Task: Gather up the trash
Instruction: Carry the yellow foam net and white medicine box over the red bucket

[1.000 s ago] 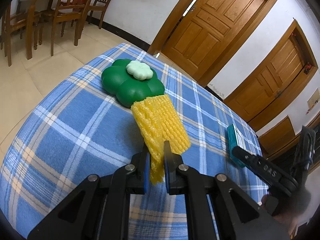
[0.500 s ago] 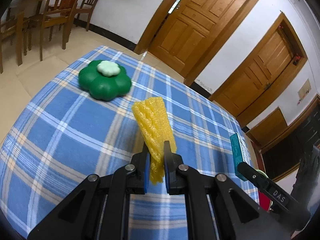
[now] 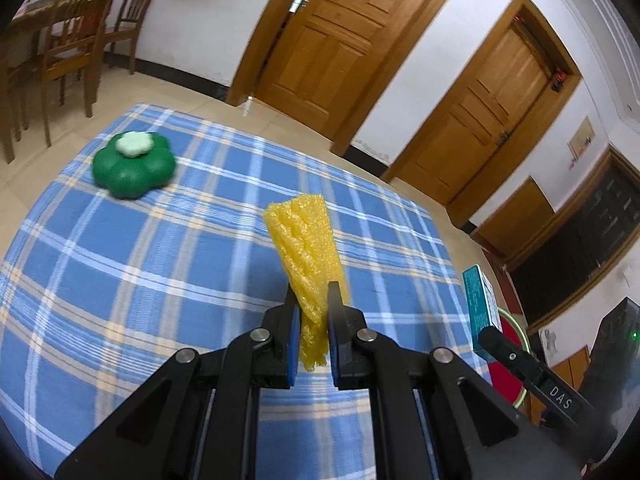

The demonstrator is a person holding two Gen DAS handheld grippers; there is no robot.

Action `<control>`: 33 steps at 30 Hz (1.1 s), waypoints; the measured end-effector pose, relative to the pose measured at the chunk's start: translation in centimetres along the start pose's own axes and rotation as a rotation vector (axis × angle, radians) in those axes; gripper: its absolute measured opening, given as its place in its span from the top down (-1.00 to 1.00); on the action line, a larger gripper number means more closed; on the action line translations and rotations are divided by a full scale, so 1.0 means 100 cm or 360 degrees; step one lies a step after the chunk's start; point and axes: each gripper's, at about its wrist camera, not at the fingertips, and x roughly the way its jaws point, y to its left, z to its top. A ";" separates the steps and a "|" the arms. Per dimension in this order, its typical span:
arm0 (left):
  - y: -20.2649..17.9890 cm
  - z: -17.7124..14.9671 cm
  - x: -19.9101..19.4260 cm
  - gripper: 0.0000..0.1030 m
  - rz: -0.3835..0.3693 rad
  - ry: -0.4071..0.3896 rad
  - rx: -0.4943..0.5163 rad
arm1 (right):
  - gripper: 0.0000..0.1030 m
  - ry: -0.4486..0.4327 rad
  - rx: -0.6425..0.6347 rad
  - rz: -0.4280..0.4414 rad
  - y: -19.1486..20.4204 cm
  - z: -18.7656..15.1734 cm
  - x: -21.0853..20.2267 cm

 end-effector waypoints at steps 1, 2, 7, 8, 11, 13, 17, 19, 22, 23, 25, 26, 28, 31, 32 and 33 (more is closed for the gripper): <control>-0.005 -0.001 0.000 0.80 -0.0011 0.0008 0.0013 | -0.07 -0.0009 0.0015 -0.0006 -0.004 0.000 -0.003; -0.011 -0.002 0.001 0.80 -0.0020 0.0016 0.0027 | -0.07 -0.0018 0.0039 -0.0012 -0.012 0.000 -0.007; -0.039 -0.006 0.004 0.80 -0.0060 0.0051 0.0116 | -0.07 -0.0060 0.0119 -0.0049 -0.038 0.001 -0.023; -0.045 -0.007 0.004 0.80 -0.0070 0.0057 0.0133 | -0.07 -0.0072 0.0142 -0.0061 -0.046 0.001 -0.028; -0.066 -0.008 0.006 0.80 -0.0106 0.0078 0.0196 | -0.07 -0.0099 0.0195 -0.0087 -0.062 0.001 -0.038; -0.077 -0.008 0.008 0.80 -0.0130 0.0094 0.0227 | -0.08 -0.0113 0.0225 -0.0104 -0.071 0.000 -0.042; -0.100 -0.011 0.015 0.80 -0.0175 0.0133 0.0294 | -0.08 -0.0136 0.0302 -0.0150 -0.098 -0.002 -0.052; -0.112 -0.013 0.019 0.80 -0.0195 0.0155 0.0328 | -0.08 -0.0142 0.0333 -0.0164 -0.108 -0.004 -0.055; -0.130 -0.017 0.025 0.80 -0.0222 0.0186 0.0380 | -0.08 -0.0151 0.0384 -0.0195 -0.124 -0.006 -0.060; -0.135 -0.018 0.027 0.80 -0.0229 0.0194 0.0397 | -0.08 -0.0153 0.0406 -0.0207 -0.131 -0.007 -0.061; -0.147 -0.022 0.031 0.80 -0.0245 0.0214 0.0433 | -0.08 -0.0150 0.0443 -0.0225 -0.143 -0.009 -0.063; -0.152 -0.024 0.033 0.80 -0.0252 0.0224 0.0449 | -0.08 -0.0150 0.0455 -0.0230 -0.147 -0.009 -0.063; -0.165 -0.028 0.038 0.80 -0.0267 0.0246 0.0485 | -0.08 -0.0146 0.0492 -0.0248 -0.157 -0.011 -0.065; -0.181 -0.034 0.045 0.80 -0.0285 0.0280 0.0534 | -0.08 -0.0139 0.0559 -0.0276 -0.174 -0.014 -0.066; -0.186 -0.036 0.048 0.80 -0.0290 0.0291 0.0549 | -0.09 -0.0137 0.0577 -0.0282 -0.178 -0.015 -0.066; -0.191 -0.038 0.052 0.80 -0.0296 0.0305 0.0569 | -0.09 -0.0137 0.0592 -0.0289 -0.182 -0.016 -0.066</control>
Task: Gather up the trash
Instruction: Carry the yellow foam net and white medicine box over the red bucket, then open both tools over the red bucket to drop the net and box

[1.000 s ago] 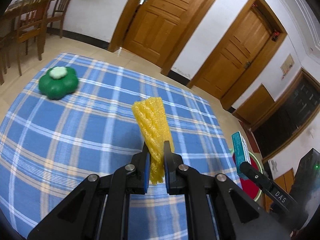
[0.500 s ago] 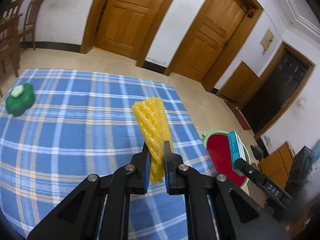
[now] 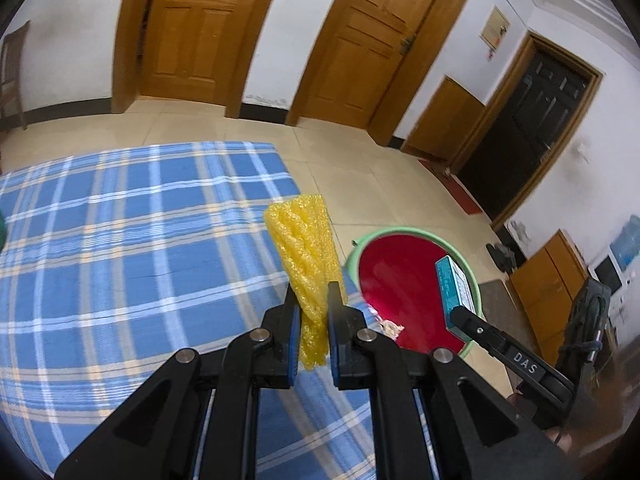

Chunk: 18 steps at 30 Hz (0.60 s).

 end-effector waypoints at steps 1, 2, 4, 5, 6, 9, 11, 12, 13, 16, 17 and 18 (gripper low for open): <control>-0.004 0.000 0.004 0.80 -0.0005 0.0011 0.0014 | -0.09 0.0000 0.0013 -0.0008 -0.003 0.001 0.000; -0.007 0.000 0.006 0.80 -0.0009 0.0019 0.0023 | -0.09 -0.0001 0.0030 -0.0021 -0.008 0.002 0.000; -0.014 0.002 0.014 0.80 -0.0019 0.0042 0.0047 | -0.09 0.0001 0.0049 -0.0044 -0.015 0.003 0.000; -0.017 0.002 0.018 0.80 -0.0023 0.0053 0.0057 | -0.10 0.0000 0.0061 -0.0053 -0.019 0.003 0.000; -0.021 0.002 0.021 0.80 -0.0030 0.0065 0.0068 | -0.11 0.0002 0.0078 -0.0060 -0.024 0.004 0.001; -0.033 0.002 0.030 0.80 -0.0045 0.0092 0.0106 | -0.12 0.0013 0.0106 -0.0071 -0.033 0.005 0.003; -0.039 0.003 0.036 0.80 -0.0053 0.0109 0.0126 | -0.12 0.0016 0.0121 -0.0074 -0.039 0.005 0.003; -0.043 0.003 0.039 0.80 -0.0059 0.0120 0.0138 | -0.12 0.0016 0.0129 -0.0074 -0.042 0.006 0.004; -0.046 0.002 0.043 0.80 -0.0063 0.0130 0.0149 | -0.12 0.0014 0.0136 -0.0076 -0.045 0.006 0.003; -0.057 0.000 0.053 0.80 -0.0076 0.0163 0.0182 | -0.12 0.0001 0.0161 -0.0080 -0.053 0.008 0.001; -0.060 0.000 0.056 0.80 -0.0079 0.0171 0.0193 | -0.12 -0.0004 0.0168 -0.0082 -0.054 0.008 0.001; -0.064 -0.001 0.060 0.80 -0.0083 0.0182 0.0207 | -0.12 -0.0013 0.0179 -0.0085 -0.057 0.009 -0.001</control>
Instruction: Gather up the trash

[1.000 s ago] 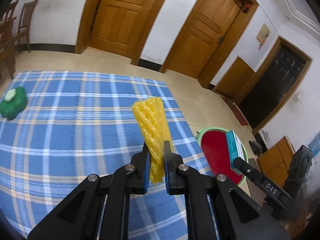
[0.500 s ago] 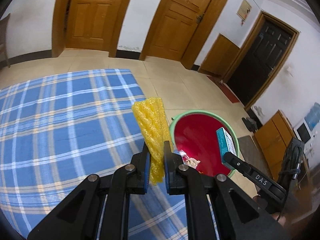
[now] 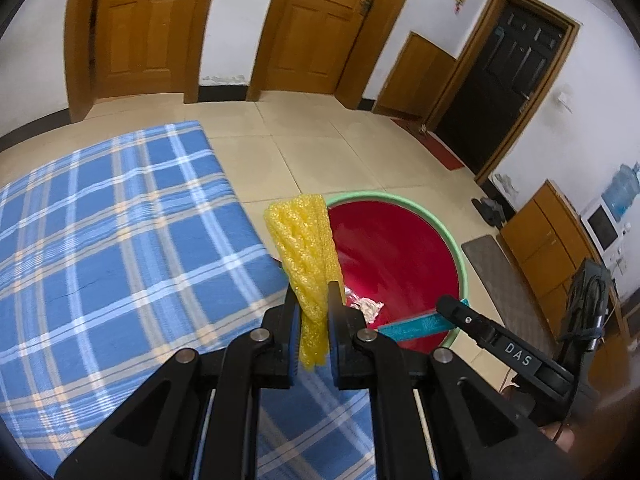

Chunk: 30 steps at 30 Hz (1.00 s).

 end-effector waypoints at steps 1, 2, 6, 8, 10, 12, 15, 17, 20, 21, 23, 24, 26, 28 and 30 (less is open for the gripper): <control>-0.003 0.000 0.004 0.80 -0.0005 0.0012 0.0012 | -0.12 -0.0009 0.0011 -0.0003 -0.003 0.001 -0.002; -0.006 0.001 0.008 0.80 -0.0011 0.0025 0.0023 | -0.12 -0.0014 0.0017 -0.0003 -0.004 0.002 -0.002; -0.020 0.000 0.025 0.80 -0.0028 0.0077 0.0073 | -0.20 -0.0035 0.0037 -0.0003 -0.012 0.006 -0.006; -0.025 -0.001 0.033 0.80 -0.0031 0.0103 0.0092 | -0.21 -0.0040 0.0054 -0.0003 -0.015 0.007 -0.005; -0.029 -0.001 0.040 0.80 -0.0033 0.0125 0.0106 | -0.22 -0.0040 0.0065 -0.0006 -0.017 0.008 -0.005; -0.033 -0.002 0.045 0.80 -0.0032 0.0141 0.0119 | -0.22 -0.0045 0.0079 -0.0005 -0.020 0.009 -0.006; -0.037 -0.004 0.047 0.79 -0.0021 0.0158 0.0141 | -0.23 -0.0057 0.0095 -0.0005 -0.023 0.010 -0.008; -0.038 -0.005 0.049 0.66 -0.0018 0.0172 0.0146 | -0.23 -0.0062 0.0098 -0.0006 -0.023 0.010 -0.009; -0.037 -0.006 0.048 0.33 -0.0009 0.0173 0.0137 | -0.24 -0.0063 0.0094 -0.0005 -0.022 0.010 -0.009; -0.036 -0.007 0.047 0.32 -0.0001 0.0171 0.0134 | -0.24 -0.0062 0.0089 -0.0005 -0.021 0.010 -0.010; -0.036 -0.007 0.046 0.30 0.0009 0.0168 0.0126 | -0.25 -0.0060 0.0077 -0.0002 -0.018 0.011 -0.010; -0.034 -0.008 0.044 0.27 0.0015 0.0166 0.0118 | -0.25 -0.0060 0.0068 -0.0002 -0.016 0.010 -0.011; -0.030 -0.008 0.039 0.19 0.0031 0.0155 0.0100 | -0.29 -0.0061 0.0050 -0.0001 -0.012 0.010 -0.013; -0.023 -0.008 0.033 0.12 0.0052 0.0141 0.0087 | -0.34 -0.0060 0.0022 -0.0005 -0.007 0.010 -0.015; -0.017 -0.008 0.026 -0.02 0.0086 0.0122 0.0071 | -0.41 -0.0056 0.0000 -0.0004 -0.002 0.009 -0.017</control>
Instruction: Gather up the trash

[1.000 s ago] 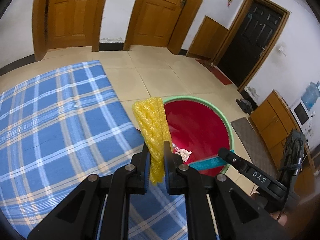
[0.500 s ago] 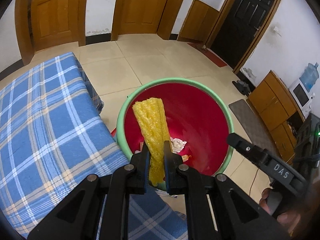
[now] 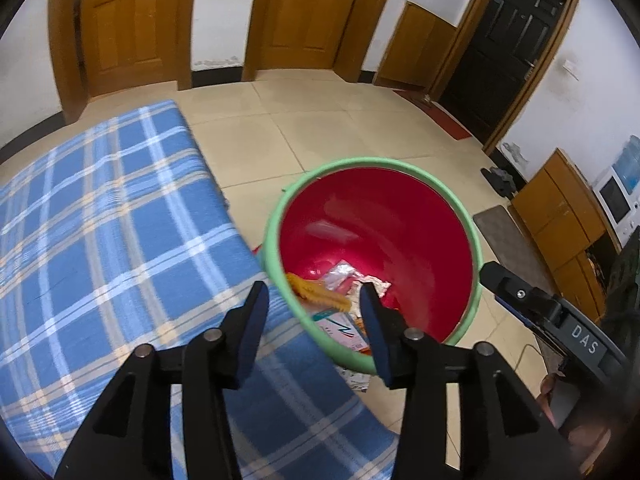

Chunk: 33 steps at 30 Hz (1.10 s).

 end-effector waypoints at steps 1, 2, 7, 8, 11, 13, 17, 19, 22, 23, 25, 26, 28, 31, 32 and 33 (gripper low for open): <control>0.003 -0.001 -0.003 -0.05 0.0012 -0.0010 -0.0009 | -0.47 0.0005 -0.0016 0.0009 0.003 0.000 -0.001; 0.006 -0.001 -0.007 -0.11 0.0026 -0.0021 -0.0019 | -0.52 0.0007 -0.0026 0.0013 0.007 -0.001 -0.002; 0.023 -0.007 -0.028 -0.29 0.0097 -0.0083 -0.0083 | -0.62 0.0020 -0.0110 0.0044 0.026 -0.007 -0.007; 0.027 -0.009 -0.032 -0.32 0.0111 -0.0093 -0.0094 | -0.64 0.0020 -0.0138 0.0054 0.033 -0.010 -0.010; 0.038 -0.013 -0.045 -0.43 0.0152 -0.0123 -0.0137 | -0.68 0.0021 -0.0201 0.0080 0.048 -0.016 -0.015; 0.045 -0.018 -0.054 -0.43 0.0181 -0.0143 -0.0167 | -0.69 0.0018 -0.0250 0.0101 0.060 -0.020 -0.020; 0.060 -0.028 -0.075 -0.46 0.0250 -0.0187 -0.0226 | -0.73 0.0014 -0.0341 0.0148 0.082 -0.031 -0.028; 0.067 -0.032 -0.084 -0.47 0.0284 -0.0208 -0.0249 | -0.74 0.0010 -0.0393 0.0172 0.095 -0.037 -0.034; 0.076 -0.040 -0.097 -0.47 0.0350 -0.0235 -0.0284 | -0.77 0.0005 -0.0452 0.0199 0.108 -0.045 -0.040; 0.079 -0.043 -0.101 -0.48 0.0370 -0.0240 -0.0297 | -0.78 0.0004 -0.0474 0.0209 0.112 -0.048 -0.042; 0.086 -0.048 -0.109 -0.48 0.0403 -0.0253 -0.0326 | -0.79 0.0002 -0.0517 0.0224 0.121 -0.055 -0.046; 0.089 -0.051 -0.113 -0.48 0.0417 -0.0261 -0.0341 | -0.80 0.0000 -0.0547 0.0233 0.127 -0.059 -0.048; 0.097 -0.057 -0.123 -0.48 0.0453 -0.0283 -0.0369 | -0.81 -0.0002 -0.0592 0.0247 0.135 -0.065 -0.052; 0.103 -0.065 -0.134 -0.48 0.0532 -0.0303 -0.0389 | -0.82 0.0001 -0.0638 0.0265 0.144 -0.074 -0.056; 0.105 -0.067 -0.137 -0.48 0.0558 -0.0309 -0.0391 | -0.83 0.0003 -0.0651 0.0269 0.146 -0.077 -0.057; 0.106 -0.071 -0.141 -0.48 0.0592 -0.0315 -0.0394 | -0.83 0.0007 -0.0666 0.0276 0.149 -0.080 -0.058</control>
